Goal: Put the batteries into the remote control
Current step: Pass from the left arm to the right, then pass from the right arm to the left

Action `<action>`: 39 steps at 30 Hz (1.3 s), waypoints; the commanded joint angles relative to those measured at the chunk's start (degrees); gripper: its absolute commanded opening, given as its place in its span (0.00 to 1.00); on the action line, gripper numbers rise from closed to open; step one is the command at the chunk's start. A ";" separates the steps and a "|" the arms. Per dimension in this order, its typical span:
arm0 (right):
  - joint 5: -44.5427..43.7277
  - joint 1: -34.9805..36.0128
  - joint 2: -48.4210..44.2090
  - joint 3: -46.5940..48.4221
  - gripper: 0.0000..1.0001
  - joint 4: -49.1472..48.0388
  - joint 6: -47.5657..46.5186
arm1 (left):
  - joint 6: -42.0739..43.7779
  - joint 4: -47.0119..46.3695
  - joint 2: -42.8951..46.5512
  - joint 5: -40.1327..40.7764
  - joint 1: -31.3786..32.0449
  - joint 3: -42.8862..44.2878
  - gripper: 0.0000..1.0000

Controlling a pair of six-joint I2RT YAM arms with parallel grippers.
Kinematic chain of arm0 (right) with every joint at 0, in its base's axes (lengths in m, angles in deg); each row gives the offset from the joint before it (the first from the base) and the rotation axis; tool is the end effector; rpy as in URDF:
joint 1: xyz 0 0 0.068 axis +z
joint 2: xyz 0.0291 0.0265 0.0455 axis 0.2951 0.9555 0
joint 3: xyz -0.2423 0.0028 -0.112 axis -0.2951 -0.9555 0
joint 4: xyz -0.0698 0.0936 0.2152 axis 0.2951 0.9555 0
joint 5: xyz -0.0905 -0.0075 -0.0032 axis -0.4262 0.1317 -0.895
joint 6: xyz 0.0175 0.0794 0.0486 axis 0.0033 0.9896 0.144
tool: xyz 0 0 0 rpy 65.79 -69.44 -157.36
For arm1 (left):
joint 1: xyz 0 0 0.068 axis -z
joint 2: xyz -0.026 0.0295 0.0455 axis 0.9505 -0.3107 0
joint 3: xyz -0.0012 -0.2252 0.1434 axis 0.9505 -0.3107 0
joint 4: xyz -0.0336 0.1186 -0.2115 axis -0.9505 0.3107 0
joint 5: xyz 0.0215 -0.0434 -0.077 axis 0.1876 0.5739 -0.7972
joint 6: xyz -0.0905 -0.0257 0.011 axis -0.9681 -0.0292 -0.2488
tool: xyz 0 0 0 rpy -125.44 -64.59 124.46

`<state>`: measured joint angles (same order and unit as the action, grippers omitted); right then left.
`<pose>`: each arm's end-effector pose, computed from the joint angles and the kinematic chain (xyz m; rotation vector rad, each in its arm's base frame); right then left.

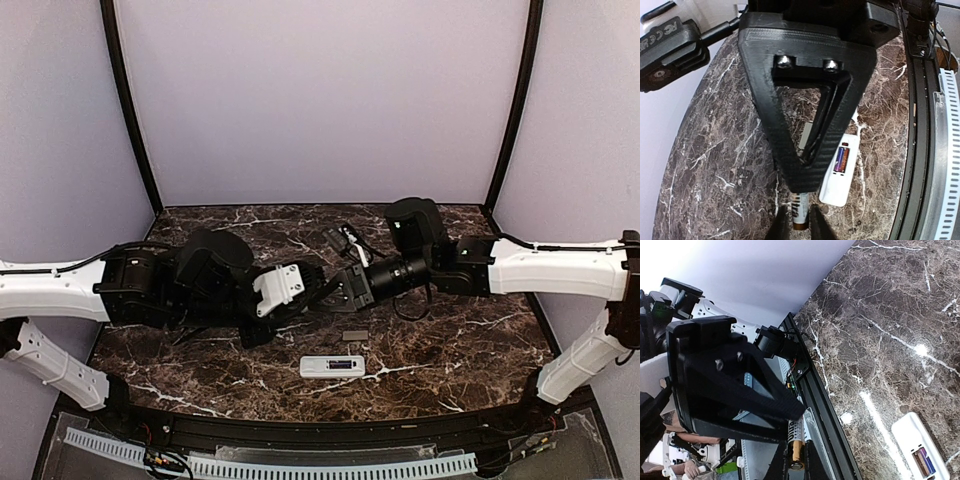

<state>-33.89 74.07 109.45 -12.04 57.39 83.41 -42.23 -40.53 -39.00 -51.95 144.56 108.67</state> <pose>0.1492 0.3240 0.2769 -0.8438 2.2139 1.6127 0.1117 -0.2897 0.2975 1.3585 1.6576 -0.3532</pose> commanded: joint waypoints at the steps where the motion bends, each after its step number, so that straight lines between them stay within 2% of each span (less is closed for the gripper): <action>1: 1.31 0.10 -1.90 -0.92 0.00 -2.31 -1.28 | -1.13 -4.63 4.28 0.00 0.37 -2.94 0.48; 3: 1.50 -0.12 -3.27 -1.63 0.00 -2.48 -0.90 | -1.72 -7.72 5.90 -0.04 0.37 -4.89 0.55; 6: 2.69 -0.33 -5.26 -2.97 0.00 -6.30 0.24 | -1.73 -13.86 6.11 -0.44 0.37 -7.58 0.57; 14: 3.04 -0.34 -8.90 -5.65 0.00 -11.29 2.09 | -0.23 -37.38 8.69 -6.13 0.37 -18.38 0.42; 22: 2.66 -0.44 -11.17 -6.38 0.00 -11.01 1.60 | 4.34 -59.51 14.82 -12.41 0.35 -30.39 0.42; 27: 3.52 -0.44 -10.39 -6.00 0.00 -11.83 1.65 | 6.03 -54.38 16.46 -12.96 0.37 -29.92 0.46; 31: 4.44 -0.44 -9.45 -5.31 0.00 -12.38 1.74 | 6.65 -53.96 15.81 -11.83 0.37 -29.11 0.46; 39: 4.03 -0.40 -9.37 -5.53 0.00 -12.37 1.86 | 7.77 -53.78 13.55 -10.55 0.37 -27.04 0.33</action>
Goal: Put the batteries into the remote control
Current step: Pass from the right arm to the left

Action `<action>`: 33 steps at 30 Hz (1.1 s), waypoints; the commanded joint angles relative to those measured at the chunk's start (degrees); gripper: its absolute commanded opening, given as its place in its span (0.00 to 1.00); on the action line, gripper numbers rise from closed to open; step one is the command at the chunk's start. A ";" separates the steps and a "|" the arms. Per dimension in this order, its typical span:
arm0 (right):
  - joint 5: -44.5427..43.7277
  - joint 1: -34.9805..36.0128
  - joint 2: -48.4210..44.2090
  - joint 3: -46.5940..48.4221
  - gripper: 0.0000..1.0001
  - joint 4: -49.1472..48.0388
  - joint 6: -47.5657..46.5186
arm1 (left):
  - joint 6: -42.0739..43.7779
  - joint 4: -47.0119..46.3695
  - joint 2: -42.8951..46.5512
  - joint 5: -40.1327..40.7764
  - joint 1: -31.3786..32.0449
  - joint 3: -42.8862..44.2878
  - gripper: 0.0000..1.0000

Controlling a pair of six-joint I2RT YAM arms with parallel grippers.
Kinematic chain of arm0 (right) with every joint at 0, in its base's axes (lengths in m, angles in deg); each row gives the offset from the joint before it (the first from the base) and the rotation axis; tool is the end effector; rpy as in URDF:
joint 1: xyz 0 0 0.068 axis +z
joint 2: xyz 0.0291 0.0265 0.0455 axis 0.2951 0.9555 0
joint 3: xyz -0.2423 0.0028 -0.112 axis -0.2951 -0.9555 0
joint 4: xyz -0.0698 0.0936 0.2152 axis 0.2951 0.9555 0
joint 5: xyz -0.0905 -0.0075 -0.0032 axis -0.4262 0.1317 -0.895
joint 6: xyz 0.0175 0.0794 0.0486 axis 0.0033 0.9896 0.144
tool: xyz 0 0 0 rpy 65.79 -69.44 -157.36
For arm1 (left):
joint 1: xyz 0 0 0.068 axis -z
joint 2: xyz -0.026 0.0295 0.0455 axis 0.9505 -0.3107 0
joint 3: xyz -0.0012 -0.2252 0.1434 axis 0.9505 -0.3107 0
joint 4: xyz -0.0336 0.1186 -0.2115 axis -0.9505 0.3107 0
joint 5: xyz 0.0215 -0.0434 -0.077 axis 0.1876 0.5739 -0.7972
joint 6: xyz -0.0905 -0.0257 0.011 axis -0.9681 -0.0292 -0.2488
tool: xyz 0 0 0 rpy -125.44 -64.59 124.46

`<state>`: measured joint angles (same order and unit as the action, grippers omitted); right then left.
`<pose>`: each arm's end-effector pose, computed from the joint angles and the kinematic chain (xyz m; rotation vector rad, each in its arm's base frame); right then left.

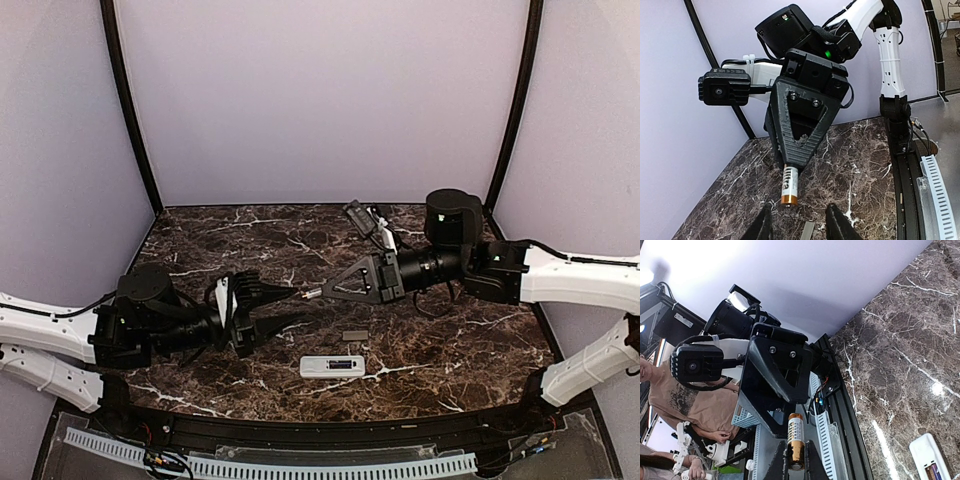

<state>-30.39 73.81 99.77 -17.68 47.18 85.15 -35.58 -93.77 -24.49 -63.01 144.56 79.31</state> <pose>0.1291 0.2978 0.3191 -0.8933 1.9316 1.7580 0.0857 -0.2612 0.3106 1.0677 1.0693 -0.7068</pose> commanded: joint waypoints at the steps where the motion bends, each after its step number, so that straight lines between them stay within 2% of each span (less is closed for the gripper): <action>1: 0.61 -0.17 0.35 0.16 0.00 -2.24 0.14 | 1.15 -0.47 -1.50 0.44 0.37 2.44 0.32; 14: 0.97 -0.14 1.08 0.35 0.00 -2.01 -0.06 | 1.31 -0.26 -3.55 1.15 0.37 3.78 0.16; 19: 1.06 -0.10 1.33 0.33 0.00 -1.94 -0.14 | 1.34 -0.18 -3.82 1.88 0.37 4.03 0.02; 24: 0.62 -0.15 1.28 0.42 0.00 -1.32 -0.44 | 0.76 1.13 -3.40 4.57 0.36 4.19 0.00; 26: 0.01 -0.17 1.14 0.39 0.00 -0.81 -0.63 | -0.15 4.46 -3.16 6.03 0.37 4.76 0.00; 27: -0.56 -0.20 1.11 0.47 0.04 -0.31 -0.73 | -0.98 5.54 -3.08 6.65 0.37 5.03 0.00; 29: -2.04 -0.56 1.05 0.63 0.28 1.67 -1.20 | -2.10 9.22 -3.01 8.67 0.37 5.65 0.00; 30: -3.09 -0.92 0.89 0.64 0.37 3.35 -1.49 | -2.79 11.69 -3.00 9.03 0.37 5.84 0.00; 33: -5.27 -2.93 -0.30 0.38 0.54 7.16 -2.50 | -4.38 16.02 -3.18 10.09 0.37 5.91 0.00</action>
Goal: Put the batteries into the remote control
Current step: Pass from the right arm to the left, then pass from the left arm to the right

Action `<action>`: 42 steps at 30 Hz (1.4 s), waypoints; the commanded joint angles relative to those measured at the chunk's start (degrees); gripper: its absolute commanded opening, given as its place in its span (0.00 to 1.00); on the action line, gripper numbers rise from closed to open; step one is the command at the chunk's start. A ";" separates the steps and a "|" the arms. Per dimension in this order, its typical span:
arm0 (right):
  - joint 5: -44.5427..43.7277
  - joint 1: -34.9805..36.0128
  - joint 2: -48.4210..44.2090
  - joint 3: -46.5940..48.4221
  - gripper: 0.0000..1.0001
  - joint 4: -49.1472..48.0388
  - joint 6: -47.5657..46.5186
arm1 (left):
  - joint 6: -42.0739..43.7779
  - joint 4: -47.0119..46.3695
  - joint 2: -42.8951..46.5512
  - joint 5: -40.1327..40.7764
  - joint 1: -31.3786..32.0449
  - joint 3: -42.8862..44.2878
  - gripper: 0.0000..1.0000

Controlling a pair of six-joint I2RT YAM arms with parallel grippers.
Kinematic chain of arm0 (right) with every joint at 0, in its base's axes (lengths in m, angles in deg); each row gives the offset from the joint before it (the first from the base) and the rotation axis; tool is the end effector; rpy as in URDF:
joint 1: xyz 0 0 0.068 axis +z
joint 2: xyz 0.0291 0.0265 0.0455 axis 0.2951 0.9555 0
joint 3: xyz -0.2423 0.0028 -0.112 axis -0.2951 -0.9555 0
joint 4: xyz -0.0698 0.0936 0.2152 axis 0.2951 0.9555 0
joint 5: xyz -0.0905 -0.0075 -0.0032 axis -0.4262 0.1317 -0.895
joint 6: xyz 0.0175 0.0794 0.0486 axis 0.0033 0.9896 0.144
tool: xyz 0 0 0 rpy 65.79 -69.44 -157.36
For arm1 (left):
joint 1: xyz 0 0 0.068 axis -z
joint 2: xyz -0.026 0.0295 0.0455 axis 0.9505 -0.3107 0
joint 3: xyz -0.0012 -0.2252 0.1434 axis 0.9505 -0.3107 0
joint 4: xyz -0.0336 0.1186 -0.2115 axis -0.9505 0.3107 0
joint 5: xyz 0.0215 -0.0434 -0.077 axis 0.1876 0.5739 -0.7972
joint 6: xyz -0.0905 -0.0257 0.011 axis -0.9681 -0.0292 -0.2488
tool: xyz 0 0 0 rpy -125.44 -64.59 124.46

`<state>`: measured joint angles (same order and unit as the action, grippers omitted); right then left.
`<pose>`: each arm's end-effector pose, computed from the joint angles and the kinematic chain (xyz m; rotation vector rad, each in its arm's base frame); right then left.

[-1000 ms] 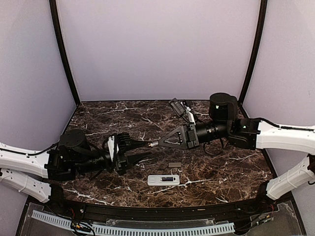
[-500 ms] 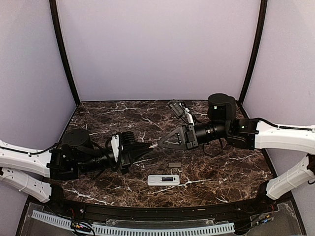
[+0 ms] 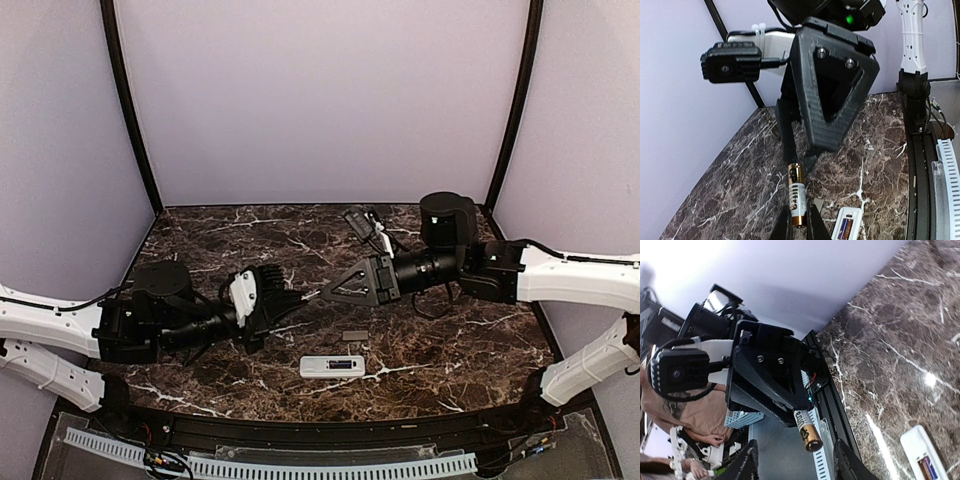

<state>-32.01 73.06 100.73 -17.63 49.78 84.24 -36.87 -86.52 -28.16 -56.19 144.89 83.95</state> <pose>0.1364 0.2980 0.3079 -0.8591 1.9984 1.7032 0.0981 -0.2727 0.3053 1.0637 1.2128 -0.6054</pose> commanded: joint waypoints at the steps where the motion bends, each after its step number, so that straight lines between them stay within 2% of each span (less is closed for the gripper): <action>1: -4.41 -3.06 -1.94 -0.09 0.57 6.52 -1.80 | -3.78 11.10 0.28 3.27 0.05 1.32 0.00; 6: -11.06 -7.33 -3.82 -1.63 0.62 16.16 -3.87 | -4.73 18.65 -5.24 0.65 0.05 2.16 0.00; 9: -10.72 -8.97 -2.09 -4.07 0.62 17.54 -4.41 | -3.33 19.72 -9.09 -1.32 -0.03 3.46 0.00; 12: -8.11 -10.45 0.39 -6.06 0.61 17.21 -4.60 | -2.29 19.51 -12.93 -6.97 -1.18 5.08 0.00; 15: -8.08 -11.11 2.92 -6.17 0.61 18.80 -6.50 | -2.17 20.27 -16.25 -16.25 -5.36 6.55 0.00; 19: -6.57 -11.45 6.60 -5.11 0.60 20.21 -9.25 | -0.43 23.90 -20.97 -22.29 -9.66 10.29 0.00; 28: -4.39 -11.67 12.14 -4.52 0.60 21.03 -11.86 | 2.82 30.14 -30.29 -28.17 -10.26 17.17 0.00; 42: -2.51 -11.69 17.87 -4.44 0.58 19.97 -13.22 | 5.11 30.37 -37.03 -28.04 -12.20 20.05 0.00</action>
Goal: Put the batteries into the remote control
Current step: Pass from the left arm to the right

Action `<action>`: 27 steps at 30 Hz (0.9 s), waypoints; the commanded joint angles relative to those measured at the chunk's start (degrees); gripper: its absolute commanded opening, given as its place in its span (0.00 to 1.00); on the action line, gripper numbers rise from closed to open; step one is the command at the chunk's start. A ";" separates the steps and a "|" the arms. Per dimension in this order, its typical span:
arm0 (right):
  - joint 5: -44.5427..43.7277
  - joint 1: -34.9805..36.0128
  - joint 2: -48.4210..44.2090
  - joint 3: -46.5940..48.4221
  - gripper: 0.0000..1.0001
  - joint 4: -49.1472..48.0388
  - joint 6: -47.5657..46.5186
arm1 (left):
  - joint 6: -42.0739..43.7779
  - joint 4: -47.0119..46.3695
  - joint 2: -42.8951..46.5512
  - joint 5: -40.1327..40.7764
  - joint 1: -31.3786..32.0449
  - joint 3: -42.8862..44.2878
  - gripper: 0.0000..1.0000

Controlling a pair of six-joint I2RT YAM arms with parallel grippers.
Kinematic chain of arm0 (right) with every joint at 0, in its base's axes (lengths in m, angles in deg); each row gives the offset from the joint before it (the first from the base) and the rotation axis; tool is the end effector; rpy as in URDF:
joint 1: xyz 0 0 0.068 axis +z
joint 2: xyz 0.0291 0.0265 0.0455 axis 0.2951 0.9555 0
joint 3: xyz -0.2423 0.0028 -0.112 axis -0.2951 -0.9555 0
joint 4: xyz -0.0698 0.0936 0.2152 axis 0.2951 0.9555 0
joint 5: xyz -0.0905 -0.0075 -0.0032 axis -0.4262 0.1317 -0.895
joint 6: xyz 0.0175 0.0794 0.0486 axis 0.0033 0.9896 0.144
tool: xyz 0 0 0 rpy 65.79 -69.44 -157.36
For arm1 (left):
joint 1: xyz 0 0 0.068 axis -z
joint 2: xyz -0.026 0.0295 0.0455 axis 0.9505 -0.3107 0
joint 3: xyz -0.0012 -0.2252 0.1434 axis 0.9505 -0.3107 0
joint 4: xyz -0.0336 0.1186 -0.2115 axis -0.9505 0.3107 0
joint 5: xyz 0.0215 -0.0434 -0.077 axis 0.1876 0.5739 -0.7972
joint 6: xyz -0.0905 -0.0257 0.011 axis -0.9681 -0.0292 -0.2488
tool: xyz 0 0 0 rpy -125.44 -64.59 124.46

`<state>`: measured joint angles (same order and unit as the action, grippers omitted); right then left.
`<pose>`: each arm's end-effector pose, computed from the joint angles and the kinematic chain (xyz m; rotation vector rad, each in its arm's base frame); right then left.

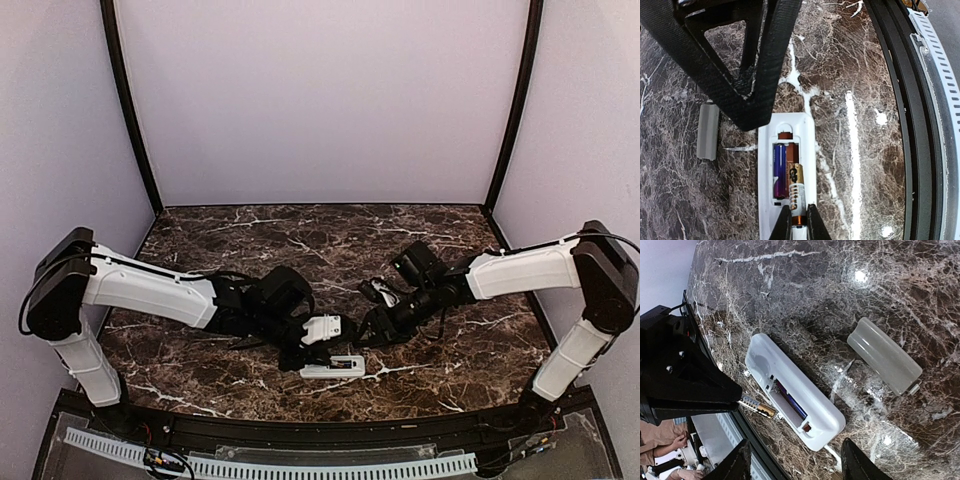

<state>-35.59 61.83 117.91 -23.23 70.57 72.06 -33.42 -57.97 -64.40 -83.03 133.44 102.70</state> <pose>0.1882 0.2561 0.1407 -0.6639 2.7449 1.2015 0.1562 -0.3419 0.1531 1.7421 1.7166 -0.6771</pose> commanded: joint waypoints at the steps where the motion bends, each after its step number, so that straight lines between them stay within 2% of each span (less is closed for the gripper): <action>1: 1.08 -0.49 0.79 1.15 0.58 -0.85 -1.11 | 1.76 1.95 -0.97 -1.10 -1.01 1.43 0.00; 27: 1.87 -0.46 1.48 0.80 0.57 -2.20 -0.92 | 1.93 5.02 -5.22 -1.08 -1.42 4.81 0.00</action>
<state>-34.50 61.81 118.83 -23.23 69.73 71.62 -31.52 -54.69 -69.14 -84.27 132.17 105.74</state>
